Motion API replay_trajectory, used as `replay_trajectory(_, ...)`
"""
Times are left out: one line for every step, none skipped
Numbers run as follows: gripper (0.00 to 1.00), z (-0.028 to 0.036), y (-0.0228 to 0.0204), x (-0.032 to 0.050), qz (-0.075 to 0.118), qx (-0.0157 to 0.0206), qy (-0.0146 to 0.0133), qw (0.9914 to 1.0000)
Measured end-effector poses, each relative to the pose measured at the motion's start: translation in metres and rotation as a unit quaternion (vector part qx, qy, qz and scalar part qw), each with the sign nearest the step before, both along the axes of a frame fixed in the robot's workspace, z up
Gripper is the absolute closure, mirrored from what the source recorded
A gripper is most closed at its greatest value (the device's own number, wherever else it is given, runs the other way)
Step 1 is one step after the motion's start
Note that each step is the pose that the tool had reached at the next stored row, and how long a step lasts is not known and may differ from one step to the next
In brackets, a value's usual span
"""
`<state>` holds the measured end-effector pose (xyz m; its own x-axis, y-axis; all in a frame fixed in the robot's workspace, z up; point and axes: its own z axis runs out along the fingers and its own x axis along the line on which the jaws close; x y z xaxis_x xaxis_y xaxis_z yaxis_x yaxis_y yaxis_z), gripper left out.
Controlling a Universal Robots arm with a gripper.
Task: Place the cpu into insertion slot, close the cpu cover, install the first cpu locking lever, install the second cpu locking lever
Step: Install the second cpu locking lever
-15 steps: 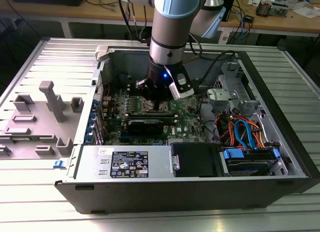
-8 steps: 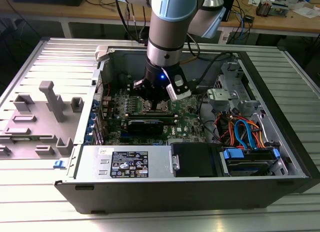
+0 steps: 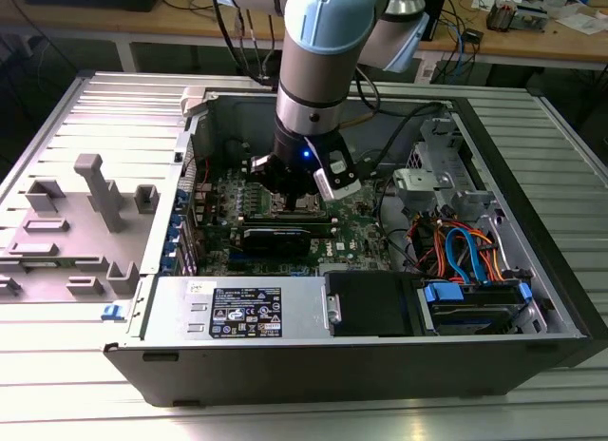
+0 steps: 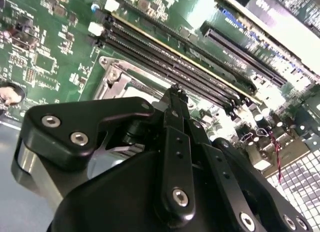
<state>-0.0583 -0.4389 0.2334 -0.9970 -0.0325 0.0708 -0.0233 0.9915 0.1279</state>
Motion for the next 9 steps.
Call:
replay_trajectory(0.89,-0.0002,-0.0001,-0.0012,0.0,0.0026,0.0,1.0)
replay_trajectory(0.89,-0.0005,-0.0005,-0.0028,0.001,0.0056,0.0,0.99998)
replay_trajectory(0.89,-0.0006,-0.0015,-0.0043,0.002,0.0099,0.0,0.99995)
replay_trajectory(0.89,-0.0006,-0.0027,-0.005,0.003,0.0121,0.0,0.99992)
replay_trajectory(0.89,-0.0006,-0.0042,-0.0065,0.004,0.0135,0.0,0.9999)
replay_trajectory(0.89,-0.0007,-0.0051,-0.0073,0.004,0.0138,0.0,0.9999)
replay_trajectory(0.89,-0.0011,-0.0056,-0.0083,0.005,0.0142,0.0,0.99988)
replay_trajectory(0.89,-0.0019,-0.0057,-0.0089,0.006,0.0147,0.0,0.99987)
replay_trajectory(0.89,-0.0035,-0.0058,-0.0099,0.008,0.0153,0.0001,0.99985)
